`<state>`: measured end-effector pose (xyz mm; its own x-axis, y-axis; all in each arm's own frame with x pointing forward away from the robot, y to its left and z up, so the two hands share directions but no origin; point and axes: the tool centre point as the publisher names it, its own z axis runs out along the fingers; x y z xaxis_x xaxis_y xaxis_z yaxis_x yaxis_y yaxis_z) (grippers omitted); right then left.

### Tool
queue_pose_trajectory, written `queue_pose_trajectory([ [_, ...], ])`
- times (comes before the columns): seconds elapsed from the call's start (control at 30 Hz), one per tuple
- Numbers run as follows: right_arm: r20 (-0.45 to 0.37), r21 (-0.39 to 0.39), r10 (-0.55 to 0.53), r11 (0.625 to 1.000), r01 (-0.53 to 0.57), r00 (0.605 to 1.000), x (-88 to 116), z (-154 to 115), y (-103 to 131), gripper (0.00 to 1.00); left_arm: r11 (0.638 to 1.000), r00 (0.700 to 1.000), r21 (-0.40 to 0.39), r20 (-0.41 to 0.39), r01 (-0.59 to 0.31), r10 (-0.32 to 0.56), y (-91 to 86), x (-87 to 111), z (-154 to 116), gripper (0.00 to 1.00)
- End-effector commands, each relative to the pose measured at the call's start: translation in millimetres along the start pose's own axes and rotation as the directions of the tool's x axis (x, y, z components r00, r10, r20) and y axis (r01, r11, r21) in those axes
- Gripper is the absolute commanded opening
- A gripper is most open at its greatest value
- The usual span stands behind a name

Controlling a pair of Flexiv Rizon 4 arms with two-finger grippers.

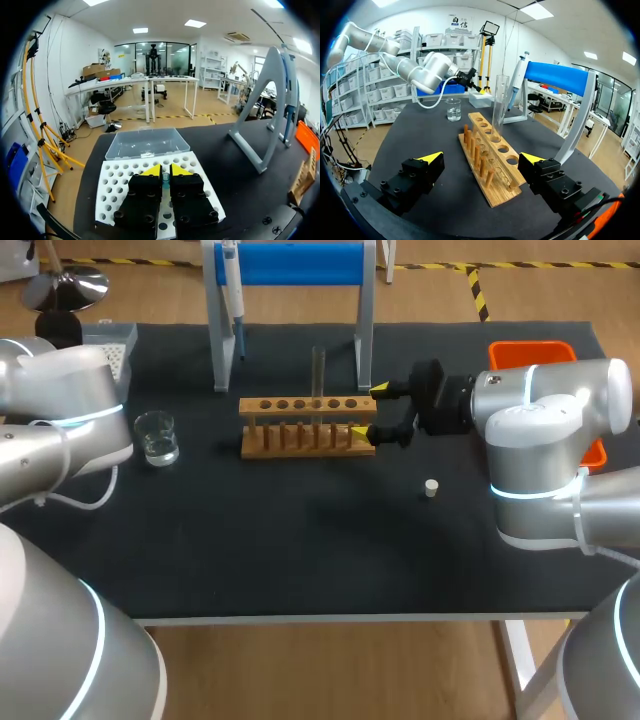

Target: Invert the test tube, pick up the pipette, mount the tip to pipette, aspirate from beaker and dispense into the tube, eject the tip, return the pipette, and cap with the stopper.

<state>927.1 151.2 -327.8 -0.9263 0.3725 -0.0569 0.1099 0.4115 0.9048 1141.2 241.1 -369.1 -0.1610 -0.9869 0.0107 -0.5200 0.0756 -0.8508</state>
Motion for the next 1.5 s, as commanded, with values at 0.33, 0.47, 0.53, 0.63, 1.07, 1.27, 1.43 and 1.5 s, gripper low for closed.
queue_pose_trajectory([
  [0.33,0.000,-0.002,-0.001,1.000,0.001,1.000,0,-1,-1,1.00,1.000,0.999,0.016,0.030,-0.024,0.023,-12.9,0.1,-15,0.00],
  [0.47,0.000,-0.002,-0.001,1.000,0.001,1.000,0,-1,-1,1.00,0.999,0.998,0.024,0.042,-0.038,0.037,-18.7,1.2,-21,0.00],
  [0.53,0.000,-0.002,-0.001,1.000,0.001,1.000,0,-1,-1,1.00,0.999,0.998,0.030,0.048,-0.044,0.043,-21.7,1.4,-23,0.00],
  [0.63,0.000,-0.002,-0.001,1.000,0.001,1.000,0,-1,-1,1.00,0.998,0.997,0.041,0.058,-0.052,0.050,-26.8,2.4,-28,0.00],
  [1.07,0.000,-0.002,-0.001,1.000,0.001,1.000,0,-1,-1,1.00,0.989,0.992,0.112,0.099,-0.092,0.081,-51.6,9.5,-50,0.00],
  [1.27,0.000,-0.002,-0.001,1.000,0.001,1.000,0,-1,-1,1.00,0.977,0.986,0.140,0.045,-0.163,0.158,-69.6,23.9,-76,0.00],
  [1.43,0.000,-0.002,-0.001,1.000,0.001,1.000,0,-1,-1,1.00,0.956,0.967,0.182,-0.067,-0.231,0.246,-84.9,43.4,-113,0.00],
  [1.5,0.000,-0.002,-0.001,1.000,0.001,1.000,0,-1,-1,1.00,0.947,0.949,0.192,-0.135,-0.257,0.285,-89.0,52.4,-128,0.00],
])
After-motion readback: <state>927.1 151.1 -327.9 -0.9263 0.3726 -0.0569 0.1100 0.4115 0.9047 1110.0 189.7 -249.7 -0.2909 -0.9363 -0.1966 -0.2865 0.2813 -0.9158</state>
